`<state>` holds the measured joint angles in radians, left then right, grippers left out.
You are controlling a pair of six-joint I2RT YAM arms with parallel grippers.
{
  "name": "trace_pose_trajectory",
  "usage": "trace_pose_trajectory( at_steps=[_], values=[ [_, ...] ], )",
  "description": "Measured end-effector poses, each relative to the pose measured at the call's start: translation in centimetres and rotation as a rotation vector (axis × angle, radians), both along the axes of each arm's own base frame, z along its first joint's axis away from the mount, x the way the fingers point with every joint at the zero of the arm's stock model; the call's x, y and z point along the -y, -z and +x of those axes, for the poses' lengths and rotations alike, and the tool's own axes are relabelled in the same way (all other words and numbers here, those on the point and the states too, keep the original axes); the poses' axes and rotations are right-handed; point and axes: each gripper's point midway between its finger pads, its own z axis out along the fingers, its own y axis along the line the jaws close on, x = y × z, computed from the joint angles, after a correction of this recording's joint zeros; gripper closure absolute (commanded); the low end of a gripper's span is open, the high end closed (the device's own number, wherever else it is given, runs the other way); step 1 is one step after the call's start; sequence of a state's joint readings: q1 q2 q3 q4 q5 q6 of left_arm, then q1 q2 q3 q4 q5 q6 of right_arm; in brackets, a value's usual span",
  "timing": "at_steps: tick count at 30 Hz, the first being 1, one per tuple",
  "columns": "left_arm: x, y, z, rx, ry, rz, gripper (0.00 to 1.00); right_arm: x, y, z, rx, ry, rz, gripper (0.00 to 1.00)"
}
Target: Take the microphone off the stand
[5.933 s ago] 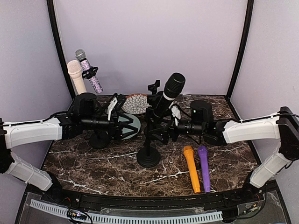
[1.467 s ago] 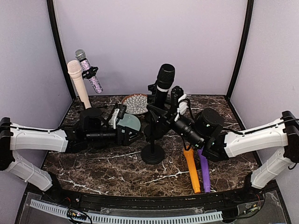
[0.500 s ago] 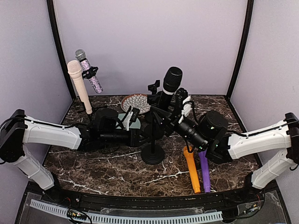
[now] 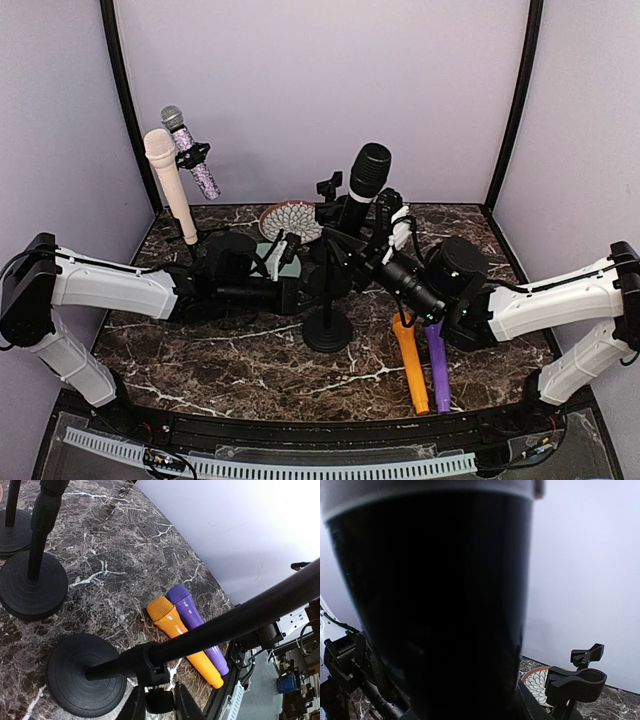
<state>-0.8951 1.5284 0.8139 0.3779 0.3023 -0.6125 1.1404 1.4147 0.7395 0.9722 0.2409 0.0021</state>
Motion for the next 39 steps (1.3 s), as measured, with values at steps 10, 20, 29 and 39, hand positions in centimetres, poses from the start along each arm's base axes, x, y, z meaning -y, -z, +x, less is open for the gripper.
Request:
trace_pose_trajectory(
  at_steps=[10,20,29,39],
  values=[
    [0.02,-0.04,-0.01,-0.005,-0.001,-0.002,0.93,0.14,0.00,0.06,-0.006,0.008,0.000,0.72],
    [0.06,-0.05,-0.12,-0.063,-0.022,-0.029,0.97,0.34,0.00,-0.14,-0.012,0.014,-0.004,0.72],
    [0.18,0.04,-0.41,-0.123,-0.033,-0.097,0.97,0.39,-0.04,-0.32,-0.016,0.015,-0.008,0.72],
    [0.40,0.22,-0.57,-0.192,-0.043,-0.177,0.97,0.71,-0.01,-0.41,-0.020,0.022,-0.008,0.72]
  ],
)
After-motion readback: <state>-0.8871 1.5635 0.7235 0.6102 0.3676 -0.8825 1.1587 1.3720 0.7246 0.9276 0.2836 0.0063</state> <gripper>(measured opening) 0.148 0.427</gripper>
